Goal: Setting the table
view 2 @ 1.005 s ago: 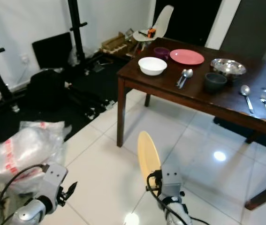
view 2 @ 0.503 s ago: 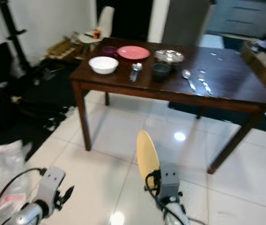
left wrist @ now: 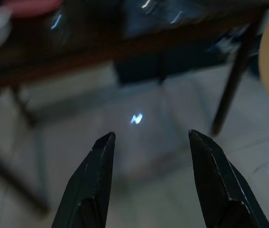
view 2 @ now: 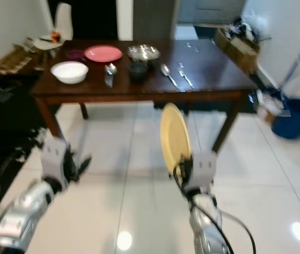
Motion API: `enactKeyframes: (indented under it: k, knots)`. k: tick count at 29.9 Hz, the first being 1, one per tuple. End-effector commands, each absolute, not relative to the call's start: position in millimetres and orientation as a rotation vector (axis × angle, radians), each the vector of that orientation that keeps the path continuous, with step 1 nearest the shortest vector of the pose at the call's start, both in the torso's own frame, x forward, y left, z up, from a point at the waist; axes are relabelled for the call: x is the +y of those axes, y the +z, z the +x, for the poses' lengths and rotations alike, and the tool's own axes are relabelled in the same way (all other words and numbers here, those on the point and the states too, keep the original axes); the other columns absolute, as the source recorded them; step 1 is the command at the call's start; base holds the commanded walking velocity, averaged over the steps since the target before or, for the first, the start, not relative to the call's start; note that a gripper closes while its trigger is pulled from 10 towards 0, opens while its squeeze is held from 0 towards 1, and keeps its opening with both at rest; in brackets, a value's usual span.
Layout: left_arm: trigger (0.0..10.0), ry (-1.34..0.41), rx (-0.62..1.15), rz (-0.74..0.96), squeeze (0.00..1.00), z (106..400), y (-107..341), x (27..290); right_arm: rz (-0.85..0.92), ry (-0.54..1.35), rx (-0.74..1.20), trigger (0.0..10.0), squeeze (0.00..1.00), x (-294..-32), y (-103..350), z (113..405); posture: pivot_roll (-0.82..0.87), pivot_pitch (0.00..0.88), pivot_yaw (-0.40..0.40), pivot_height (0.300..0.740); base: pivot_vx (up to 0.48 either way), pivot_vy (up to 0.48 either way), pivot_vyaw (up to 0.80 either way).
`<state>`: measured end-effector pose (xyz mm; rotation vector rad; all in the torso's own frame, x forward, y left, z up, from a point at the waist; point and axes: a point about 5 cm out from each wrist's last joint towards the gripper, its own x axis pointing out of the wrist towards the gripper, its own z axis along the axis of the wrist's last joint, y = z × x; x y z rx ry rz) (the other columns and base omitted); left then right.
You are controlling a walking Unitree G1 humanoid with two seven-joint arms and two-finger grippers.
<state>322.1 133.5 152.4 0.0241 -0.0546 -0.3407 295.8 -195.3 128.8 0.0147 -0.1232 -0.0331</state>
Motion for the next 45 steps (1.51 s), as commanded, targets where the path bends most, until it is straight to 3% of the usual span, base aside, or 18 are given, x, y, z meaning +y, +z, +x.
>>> enactKeyframes:
  k: [1,10,25,45]
  knots:
    - [10.0,-0.341,-0.102,-0.009,0.00,323,165,131,0.033,-0.052,-0.202,10.0,0.00,-198,151,298,-0.08,0.000,0.110,0.740,0.000,0.000,-0.80]
    - [10.0,-0.393,-0.184,-0.104,0.00,318,197,111,0.081,-0.041,-0.241,10.0,0.00,-188,171,294,-0.10,0.000,0.119,0.740,0.000,0.000,-0.80]
    - [10.0,-0.428,-0.223,-0.095,0.00,316,209,100,0.138,-0.060,-0.276,10.0,0.00,-188,186,289,-0.11,0.000,0.130,0.740,0.000,0.000,-0.80]
    - [10.0,-0.431,-0.228,-0.053,0.00,312,205,92,0.129,-0.045,-0.274,10.0,0.00,-182,189,287,-0.12,0.000,0.131,0.740,0.474,0.000,0.00]
